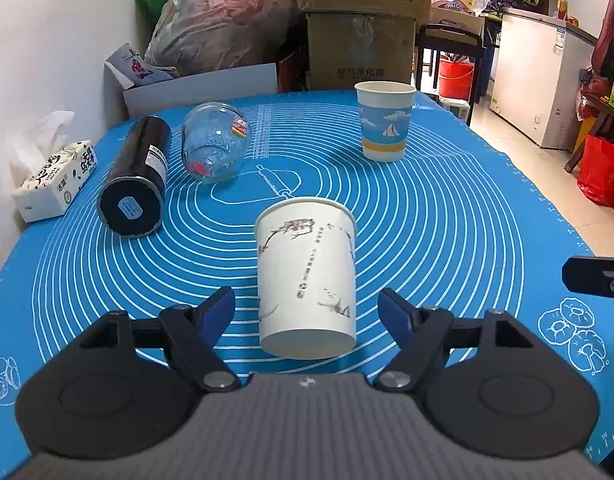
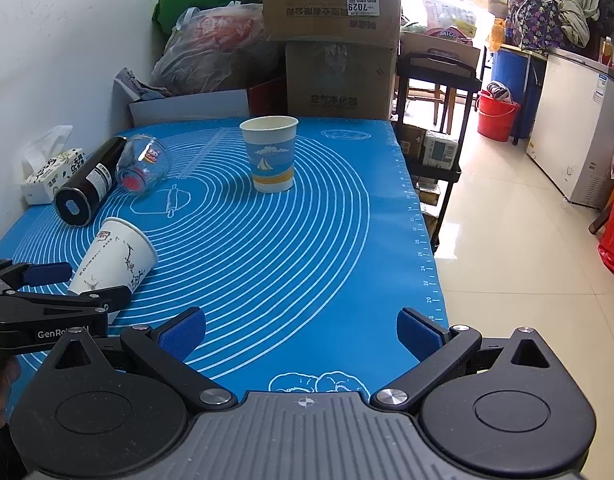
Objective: Flip cup upside down
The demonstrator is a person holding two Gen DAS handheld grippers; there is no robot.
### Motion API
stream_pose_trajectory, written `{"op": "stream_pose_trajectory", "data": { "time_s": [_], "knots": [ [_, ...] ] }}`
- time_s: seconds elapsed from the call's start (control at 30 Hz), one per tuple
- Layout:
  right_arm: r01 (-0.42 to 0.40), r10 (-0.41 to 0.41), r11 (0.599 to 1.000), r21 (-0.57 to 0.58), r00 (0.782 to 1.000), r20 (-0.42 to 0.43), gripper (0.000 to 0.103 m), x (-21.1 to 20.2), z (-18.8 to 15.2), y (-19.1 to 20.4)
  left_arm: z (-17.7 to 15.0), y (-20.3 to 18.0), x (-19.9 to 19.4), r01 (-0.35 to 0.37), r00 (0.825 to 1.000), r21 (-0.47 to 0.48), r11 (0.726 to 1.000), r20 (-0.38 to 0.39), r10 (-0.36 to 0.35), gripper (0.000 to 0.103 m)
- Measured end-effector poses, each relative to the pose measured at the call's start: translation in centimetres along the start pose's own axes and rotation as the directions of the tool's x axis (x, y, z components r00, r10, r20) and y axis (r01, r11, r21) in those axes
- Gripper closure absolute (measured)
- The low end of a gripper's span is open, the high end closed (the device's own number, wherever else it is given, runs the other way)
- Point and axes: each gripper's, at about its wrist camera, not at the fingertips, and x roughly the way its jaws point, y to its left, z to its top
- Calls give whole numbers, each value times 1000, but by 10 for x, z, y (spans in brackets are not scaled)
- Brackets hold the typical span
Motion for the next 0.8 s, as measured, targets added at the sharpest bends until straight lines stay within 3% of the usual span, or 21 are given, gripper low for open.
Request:
{"op": "stream_pose_trajectory", "data": {
  "time_s": [0.6,0.8],
  "knots": [
    [6,-6,1000,-9,1000,8,0,-6,1,-1,3,9,-7,-18,1000,-9,1000,12,18,25],
    [3,0,983,-183,1000,14,0,-9,19,23,2,30,-28,-32,999,-55,998,35,34,23]
  ]
}}
